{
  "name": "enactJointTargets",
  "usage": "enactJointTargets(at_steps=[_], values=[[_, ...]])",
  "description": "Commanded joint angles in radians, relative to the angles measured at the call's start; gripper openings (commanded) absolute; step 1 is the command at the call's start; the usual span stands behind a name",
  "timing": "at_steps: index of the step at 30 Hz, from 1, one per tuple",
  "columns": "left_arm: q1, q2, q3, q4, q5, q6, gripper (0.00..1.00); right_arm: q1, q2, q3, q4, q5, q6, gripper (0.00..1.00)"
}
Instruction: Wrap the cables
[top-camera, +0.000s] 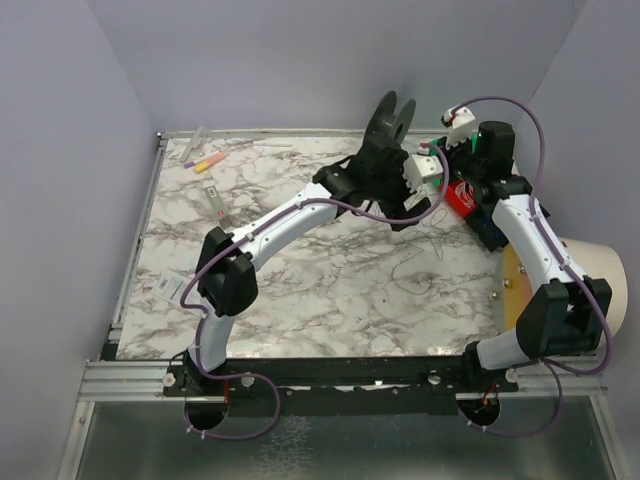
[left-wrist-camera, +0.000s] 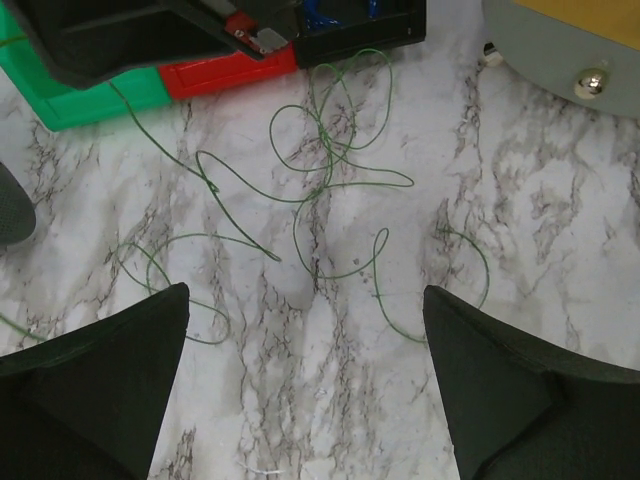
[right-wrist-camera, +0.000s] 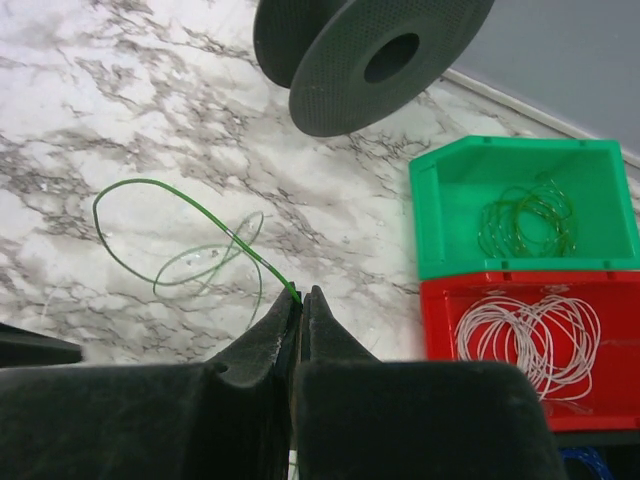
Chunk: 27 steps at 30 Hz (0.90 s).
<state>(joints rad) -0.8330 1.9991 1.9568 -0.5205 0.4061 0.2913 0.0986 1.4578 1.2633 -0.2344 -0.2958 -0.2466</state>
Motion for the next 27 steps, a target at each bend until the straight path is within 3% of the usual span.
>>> enactJointTargets(at_steps=[1, 9, 11, 13, 16, 19, 23, 27], values=[[-0.033, 0.079, 0.053, 0.062, -0.170, -0.014, 0.99, -0.009, 0.001, 0.073, -0.086, -0.112, 0.042, 0.01], [-0.067, 0.157, 0.081, 0.112, -0.311, -0.011, 0.99, -0.014, -0.023, 0.119, -0.153, -0.165, 0.052, 0.01], [-0.068, 0.172, 0.084, 0.129, -0.349, -0.013, 0.94, -0.015, -0.034, 0.118, -0.157, -0.167, 0.053, 0.01], [-0.067, 0.183, 0.089, 0.136, -0.380, -0.008, 0.81, -0.015, -0.045, 0.112, -0.159, -0.168, 0.052, 0.01], [-0.067, 0.187, 0.082, 0.140, -0.395, -0.001, 0.45, -0.019, -0.057, 0.106, -0.157, -0.161, 0.050, 0.00], [-0.068, 0.178, 0.057, 0.139, -0.384, 0.004, 0.23, -0.028, -0.065, 0.101, -0.148, -0.158, 0.051, 0.00], [-0.067, 0.167, 0.031, 0.137, -0.373, 0.008, 0.02, -0.036, -0.064, 0.102, -0.145, -0.161, 0.055, 0.00], [-0.066, 0.159, 0.024, 0.138, -0.366, 0.000, 0.00, -0.038, -0.063, 0.102, -0.145, -0.161, 0.058, 0.00]])
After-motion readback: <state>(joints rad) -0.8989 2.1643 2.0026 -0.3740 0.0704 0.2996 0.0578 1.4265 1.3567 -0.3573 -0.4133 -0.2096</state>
